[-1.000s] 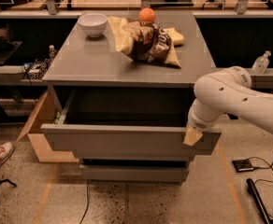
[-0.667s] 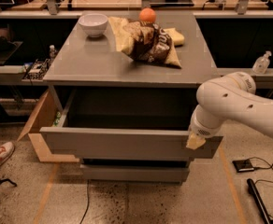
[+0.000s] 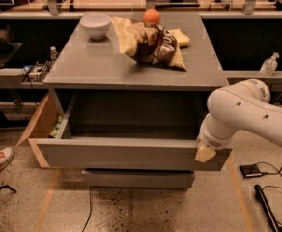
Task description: Open top drawer
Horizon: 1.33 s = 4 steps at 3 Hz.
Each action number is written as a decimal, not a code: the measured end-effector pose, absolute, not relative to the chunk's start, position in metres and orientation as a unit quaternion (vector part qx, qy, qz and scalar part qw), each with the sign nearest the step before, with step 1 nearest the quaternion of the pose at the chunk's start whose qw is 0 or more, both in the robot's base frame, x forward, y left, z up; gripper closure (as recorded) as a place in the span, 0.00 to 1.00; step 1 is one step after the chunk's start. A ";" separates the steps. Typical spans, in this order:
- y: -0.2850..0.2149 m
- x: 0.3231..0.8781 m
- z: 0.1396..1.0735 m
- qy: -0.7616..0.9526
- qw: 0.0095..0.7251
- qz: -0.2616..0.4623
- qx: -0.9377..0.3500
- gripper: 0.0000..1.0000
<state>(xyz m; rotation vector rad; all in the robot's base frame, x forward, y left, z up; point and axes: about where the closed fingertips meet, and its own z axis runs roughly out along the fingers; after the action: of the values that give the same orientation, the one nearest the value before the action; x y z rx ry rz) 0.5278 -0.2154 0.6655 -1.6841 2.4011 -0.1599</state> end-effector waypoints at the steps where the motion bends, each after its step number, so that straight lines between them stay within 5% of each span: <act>1: -0.215 0.528 0.666 0.813 0.102 -0.054 -0.570 1.00; 4: -0.222 0.485 0.663 0.816 0.093 -0.040 -0.569 1.00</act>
Offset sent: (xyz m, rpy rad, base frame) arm -0.1948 -0.0378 -0.0084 0.0392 0.1302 -0.0033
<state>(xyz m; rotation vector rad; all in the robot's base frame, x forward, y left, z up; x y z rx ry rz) 0.4848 -0.2217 0.6626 -1.6897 2.4207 -0.1174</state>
